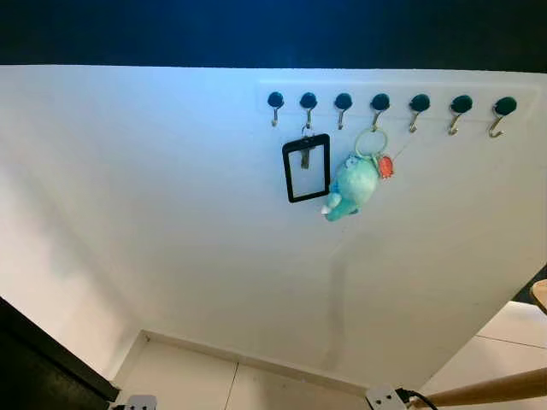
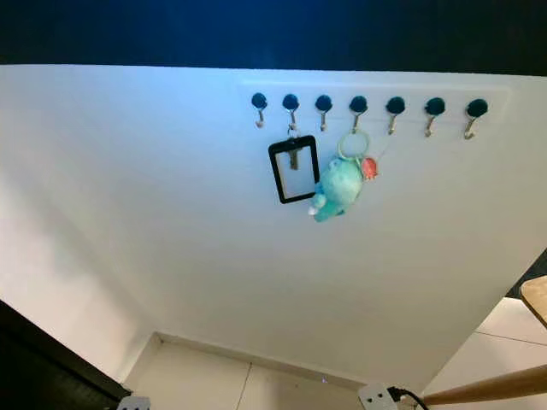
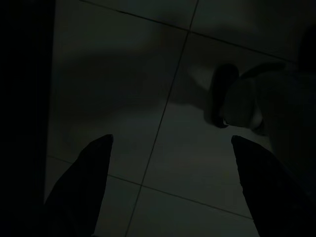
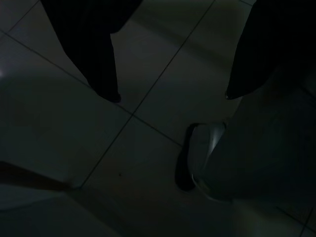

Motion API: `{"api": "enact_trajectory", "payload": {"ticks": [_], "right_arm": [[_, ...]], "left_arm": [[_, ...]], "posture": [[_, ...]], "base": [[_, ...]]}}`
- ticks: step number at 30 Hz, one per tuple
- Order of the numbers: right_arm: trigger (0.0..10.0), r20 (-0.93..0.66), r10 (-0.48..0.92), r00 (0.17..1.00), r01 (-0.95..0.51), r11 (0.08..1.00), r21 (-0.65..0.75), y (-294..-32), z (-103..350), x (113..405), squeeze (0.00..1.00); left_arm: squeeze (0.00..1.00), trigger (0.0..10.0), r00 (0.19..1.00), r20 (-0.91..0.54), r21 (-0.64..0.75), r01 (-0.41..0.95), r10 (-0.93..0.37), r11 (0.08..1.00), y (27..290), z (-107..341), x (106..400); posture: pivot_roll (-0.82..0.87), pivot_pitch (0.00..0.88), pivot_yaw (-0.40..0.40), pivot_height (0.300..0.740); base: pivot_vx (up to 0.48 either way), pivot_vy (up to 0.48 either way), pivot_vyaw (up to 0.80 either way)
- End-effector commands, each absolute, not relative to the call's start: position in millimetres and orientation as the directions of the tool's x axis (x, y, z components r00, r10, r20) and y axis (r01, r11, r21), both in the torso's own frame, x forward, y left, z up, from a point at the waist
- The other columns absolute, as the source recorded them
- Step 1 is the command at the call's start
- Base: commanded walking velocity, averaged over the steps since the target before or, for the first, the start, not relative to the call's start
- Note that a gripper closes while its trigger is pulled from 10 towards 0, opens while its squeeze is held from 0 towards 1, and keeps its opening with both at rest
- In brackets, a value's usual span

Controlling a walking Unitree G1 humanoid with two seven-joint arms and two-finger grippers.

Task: Hang keys on a hook

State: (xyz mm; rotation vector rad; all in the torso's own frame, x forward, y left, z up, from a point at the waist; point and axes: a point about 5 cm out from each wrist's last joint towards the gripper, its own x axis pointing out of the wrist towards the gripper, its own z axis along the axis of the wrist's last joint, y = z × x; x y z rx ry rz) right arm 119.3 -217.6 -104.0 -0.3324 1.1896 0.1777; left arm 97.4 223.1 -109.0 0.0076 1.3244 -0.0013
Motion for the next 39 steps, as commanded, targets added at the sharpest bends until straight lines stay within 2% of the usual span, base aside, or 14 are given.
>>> {"api": "enact_trajectory", "payload": {"ticks": [1, 39], "right_arm": [[10.0, -0.938, -0.021, 0.346, -0.315, 0.939, -0.138, -211.3, -106.9, 113.6, 0.00], [10.0, -0.936, -0.021, 0.352, -0.293, 0.947, -0.131, -213.8, -105.3, 117.6, 0.00]], "left_arm": [[0.00, 10.0, 0.232, -0.973, -0.002, 0.028, -0.008, 1.000, 219.3, -110.3, 95.4], [0.00, 10.0, 0.230, -0.972, -0.023, 0.090, -0.043, 0.996, 213.2, -110.3, 99.1]], "posture": [[-0.08, 0.021, 0.077, 0.740], [-0.08, 0.018, 0.074, 0.740]], "base": [[-0.289, 0.000, 0.00], [-0.352, 0.000, 0.00]]}}
